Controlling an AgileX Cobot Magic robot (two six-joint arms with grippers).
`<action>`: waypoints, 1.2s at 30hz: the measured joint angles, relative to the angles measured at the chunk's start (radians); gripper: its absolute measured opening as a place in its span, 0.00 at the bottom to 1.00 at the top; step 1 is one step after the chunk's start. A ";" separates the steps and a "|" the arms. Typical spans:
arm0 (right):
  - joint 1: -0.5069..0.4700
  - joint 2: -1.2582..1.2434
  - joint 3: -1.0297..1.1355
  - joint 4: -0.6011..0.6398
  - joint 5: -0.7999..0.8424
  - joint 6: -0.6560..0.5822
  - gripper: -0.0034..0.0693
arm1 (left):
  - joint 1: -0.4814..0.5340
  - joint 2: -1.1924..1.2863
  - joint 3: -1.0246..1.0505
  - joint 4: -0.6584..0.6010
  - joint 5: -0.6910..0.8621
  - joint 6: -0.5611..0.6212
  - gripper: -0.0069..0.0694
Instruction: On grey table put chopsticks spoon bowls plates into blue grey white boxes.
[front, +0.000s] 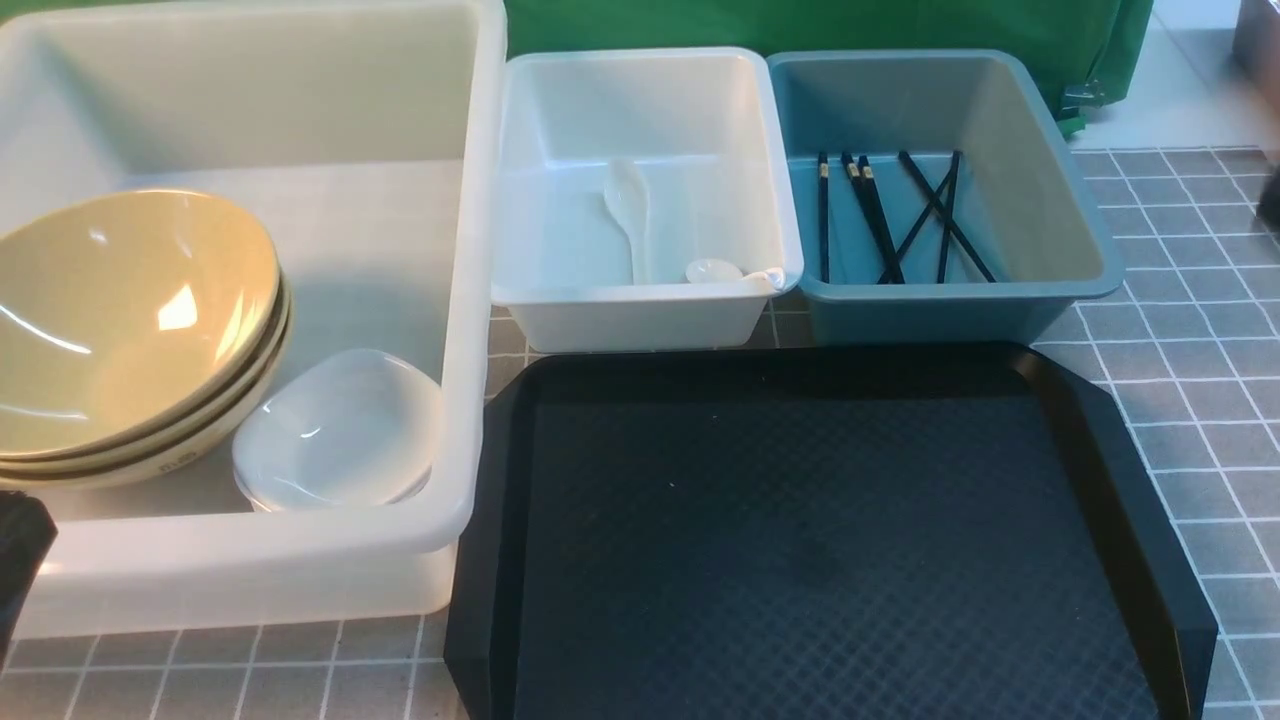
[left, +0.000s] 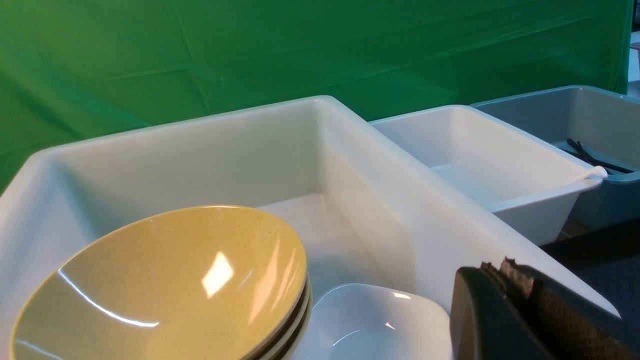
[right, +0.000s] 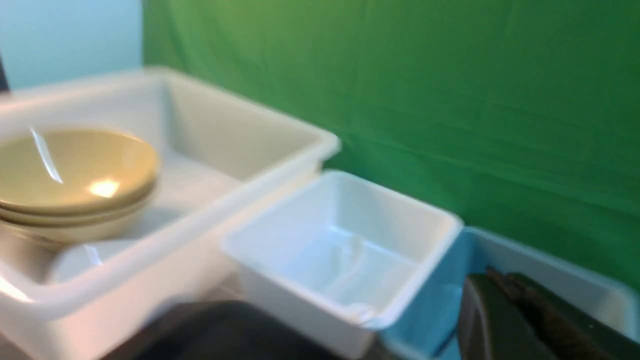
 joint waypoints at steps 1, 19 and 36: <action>0.000 -0.023 0.055 0.000 -0.022 0.045 0.09 | 0.000 0.000 0.000 0.000 0.000 0.000 0.08; -0.011 -0.179 0.396 -0.017 0.020 0.280 0.10 | 0.000 -0.001 0.000 0.000 0.001 0.000 0.08; -0.491 -0.561 0.550 0.255 0.003 -0.113 0.10 | 0.000 -0.002 0.000 0.000 0.003 0.000 0.08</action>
